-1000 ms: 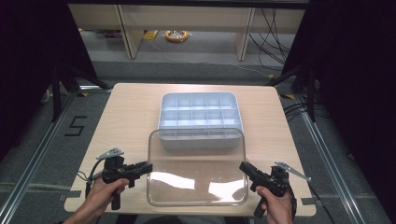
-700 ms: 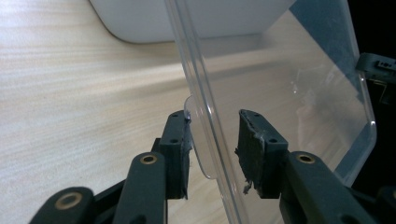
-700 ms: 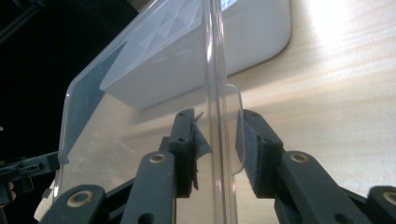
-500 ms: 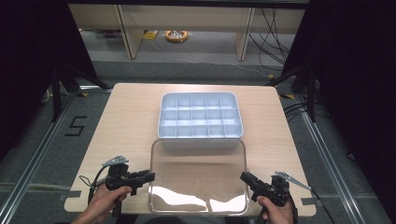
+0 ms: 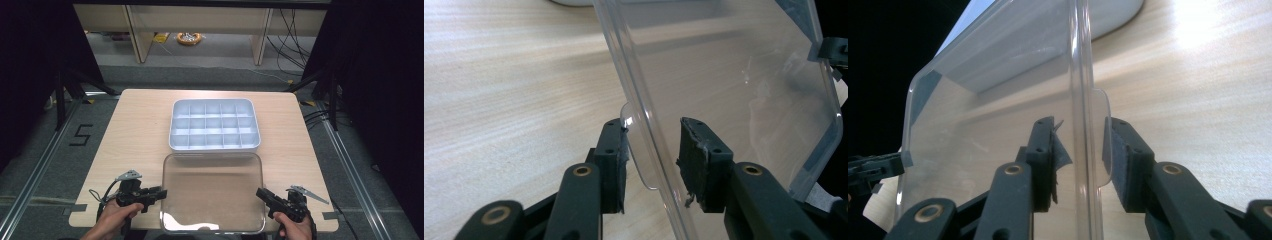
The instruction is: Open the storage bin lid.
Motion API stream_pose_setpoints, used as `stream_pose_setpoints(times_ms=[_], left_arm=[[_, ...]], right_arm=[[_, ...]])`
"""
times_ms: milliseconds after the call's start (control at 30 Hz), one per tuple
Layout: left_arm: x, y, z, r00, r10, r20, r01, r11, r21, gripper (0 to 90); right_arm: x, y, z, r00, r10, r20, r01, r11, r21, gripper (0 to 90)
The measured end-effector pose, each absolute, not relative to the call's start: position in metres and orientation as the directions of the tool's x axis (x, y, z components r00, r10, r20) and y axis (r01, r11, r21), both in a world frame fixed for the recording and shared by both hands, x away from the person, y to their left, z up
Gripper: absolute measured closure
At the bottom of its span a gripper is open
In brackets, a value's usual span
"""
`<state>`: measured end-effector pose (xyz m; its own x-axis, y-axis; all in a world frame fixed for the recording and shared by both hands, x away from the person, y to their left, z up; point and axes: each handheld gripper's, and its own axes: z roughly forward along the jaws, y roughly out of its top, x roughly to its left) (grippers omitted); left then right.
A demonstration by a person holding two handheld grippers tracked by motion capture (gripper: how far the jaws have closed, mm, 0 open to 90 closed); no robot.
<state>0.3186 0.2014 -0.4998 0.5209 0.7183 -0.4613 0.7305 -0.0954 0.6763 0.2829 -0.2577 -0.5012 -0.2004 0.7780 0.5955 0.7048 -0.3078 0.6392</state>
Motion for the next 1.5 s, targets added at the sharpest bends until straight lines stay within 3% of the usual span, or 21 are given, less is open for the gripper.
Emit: stream_pose_setpoints(times_ms=[200, 400, 500, 533, 567, 600, 767, 800, 867, 1000, 1100, 1200, 1400, 1467, 1500], left_arm=[[0.321, 0.2, -0.503, 0.519, 0.72, -0.46, 0.737, -0.105, 0.668, 61.3], [0.322, 0.197, -0.504, 0.528, 0.732, -0.43, 0.736, -0.142, 0.662, 58.8], [0.323, 0.197, -0.505, 0.535, 0.734, -0.418, 0.732, -0.156, 0.664, 58.4], [0.323, 0.197, -0.505, 0.534, 0.739, -0.411, 0.731, -0.16, 0.663, 58.3], [0.323, 0.196, -0.505, 0.53, 0.741, -0.411, 0.734, -0.158, 0.661, 58.0], [0.323, 0.195, -0.506, 0.53, 0.742, -0.41, 0.734, -0.16, 0.66, 57.6], [0.325, 0.195, -0.507, 0.542, 0.755, -0.369, 0.727, -0.2, 0.657, 56.3], [0.325, 0.195, -0.507, 0.544, 0.755, -0.367, 0.723, -0.2, 0.661, 56.1], [0.326, 0.195, -0.506, 0.54, 0.748, -0.387, 0.723, -0.177, 0.668, 54.6], [0.327, 0.194, -0.505, 0.539, 0.752, -0.378, 0.715, -0.172, 0.678, 51.5], [0.331, 0.2, -0.506, 0.516, 0.766, -0.384, 0.724, -0.15, 0.673, 49.9], [0.331, 0.203, -0.504, 0.512, 0.766, -0.388, 0.723, -0.14, 0.677, 49.3], [0.33, 0.203, -0.503, 0.512, 0.766, -0.39, 0.719, -0.134, 0.682, 47.1], [0.33, 0.203, -0.502, 0.508, 0.765, -0.396, 0.717, -0.12, 0.687, 43.9], [0.33, 0.203, -0.502, 0.507, 0.765, -0.397, 0.716, -0.117, 0.688, 43.3]], right_arm=[[0.287, -0.255, -0.507, -0.18, 0.765, 0.618, 0.721, -0.325, 0.612, 65.2], [0.293, -0.256, -0.513, -0.211, 0.806, 0.553, 0.713, -0.26, 0.651, 63.8], [0.293, -0.253, -0.51, -0.173, 0.8, 0.575, 0.736, -0.283, 0.615, 63.2], [0.295, -0.254, -0.513, -0.2, 0.824, 0.529, 0.718, -0.244, 0.652, 63.2], [0.294, -0.251, -0.51, -0.169, 0.805, 0.568, 0.738, -0.279, 0.615, 63.2], [0.296, -0.254, -0.514, -0.213, 0.829, 0.517, 0.714, -0.229, 0.661, 63.0], [0.296, -0.25, -0.513, -0.175, 0.821, 0.544, 0.741, -0.254, 0.622, 62.4], [0.299, -0.253, -0.516, -0.205, 0.843, 0.498, 0.721, -0.214, 0.659, 62.5], [0.298, -0.249, -0.515, -0.174, 0.818, 0.548, 0.739, -0.26, 0.622, 61.7], [0.3, -0.253, -0.512, -0.144, 0.835, 0.531, 0.721, -0.279, 0.634, 57.9], [0.302, -0.258, -0.513, -0.198, 0.848, 0.491, 0.688, -0.237, 0.686, 57.4], [0.299, -0.254, -0.511, -0.149, 0.834, 0.532, 0.716, -0.279, 0.639, 57.3], [0.302, -0.26, -0.512, -0.212, 0.861, 0.462, 0.68, -0.21, 0.702, 55.3], [0.299, -0.257, -0.508, -0.162, 0.836, 0.524, 0.691, -0.283, 0.665, 52.2], [0.3, -0.261, -0.507, -0.182, 0.848, 0.498, 0.688, -0.252, 0.68, 50.4]])
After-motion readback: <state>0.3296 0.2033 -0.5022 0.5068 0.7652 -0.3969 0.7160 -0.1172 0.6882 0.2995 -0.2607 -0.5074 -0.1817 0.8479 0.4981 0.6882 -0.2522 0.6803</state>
